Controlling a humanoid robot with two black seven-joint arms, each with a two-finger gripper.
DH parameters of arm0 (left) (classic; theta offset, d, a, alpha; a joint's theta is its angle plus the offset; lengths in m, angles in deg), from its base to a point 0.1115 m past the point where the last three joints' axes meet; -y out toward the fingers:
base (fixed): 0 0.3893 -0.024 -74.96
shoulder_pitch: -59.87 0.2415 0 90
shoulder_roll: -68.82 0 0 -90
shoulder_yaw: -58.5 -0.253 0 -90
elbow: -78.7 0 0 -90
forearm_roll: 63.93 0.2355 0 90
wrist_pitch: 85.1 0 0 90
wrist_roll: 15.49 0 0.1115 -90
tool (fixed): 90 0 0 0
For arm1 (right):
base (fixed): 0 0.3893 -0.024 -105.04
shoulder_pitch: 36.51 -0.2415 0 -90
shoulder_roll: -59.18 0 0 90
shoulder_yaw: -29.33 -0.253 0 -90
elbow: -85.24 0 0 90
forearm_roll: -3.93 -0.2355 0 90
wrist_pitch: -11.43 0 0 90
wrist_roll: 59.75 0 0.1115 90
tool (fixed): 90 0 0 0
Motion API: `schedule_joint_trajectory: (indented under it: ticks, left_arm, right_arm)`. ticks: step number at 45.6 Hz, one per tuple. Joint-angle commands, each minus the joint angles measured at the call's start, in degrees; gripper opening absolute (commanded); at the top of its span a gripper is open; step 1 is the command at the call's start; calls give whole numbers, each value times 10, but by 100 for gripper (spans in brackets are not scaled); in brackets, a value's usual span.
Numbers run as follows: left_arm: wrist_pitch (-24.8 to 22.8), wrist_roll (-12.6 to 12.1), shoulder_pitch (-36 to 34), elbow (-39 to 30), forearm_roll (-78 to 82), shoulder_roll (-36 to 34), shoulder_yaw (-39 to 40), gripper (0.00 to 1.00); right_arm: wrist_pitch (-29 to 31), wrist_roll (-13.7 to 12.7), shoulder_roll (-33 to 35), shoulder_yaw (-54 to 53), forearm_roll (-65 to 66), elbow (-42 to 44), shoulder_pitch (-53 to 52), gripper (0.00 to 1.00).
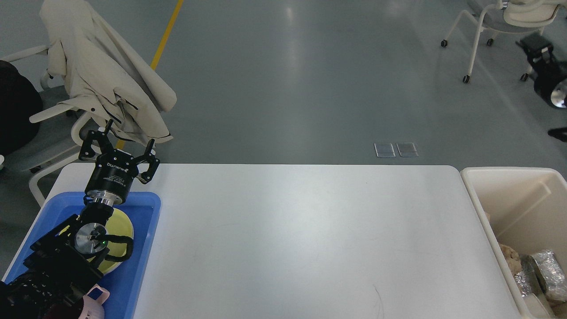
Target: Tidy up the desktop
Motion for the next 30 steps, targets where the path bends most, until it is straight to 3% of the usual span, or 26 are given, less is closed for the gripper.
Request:
schedule_joint_trajectory:
  ticks: [1, 7, 10, 14, 20, 30]
  left_arm:
    - [0, 0, 0, 0, 0, 0, 0, 100]
    - [0, 0, 0, 0, 0, 0, 0, 100]
    - [0, 0, 0, 0, 0, 0, 0, 100]
    - [0, 0, 0, 0, 0, 0, 0, 100]
    - [0, 1, 0, 0, 0, 0, 0, 100]
    - [0, 0, 0, 0, 0, 0, 0, 100]
  right_arm:
    - [58, 7, -56, -48, 0, 8, 77, 100]
    - [91, 61, -72, -54, 0, 11, 139, 100]
    - [137, 79, -70, -58, -2, 26, 164, 100]
    - [182, 81, -70, -82, -17, 79, 187, 100]
    - [180, 76, -69, -143, -56, 143, 190, 100]
    - [175, 77, -73, -150, -55, 132, 195, 100]
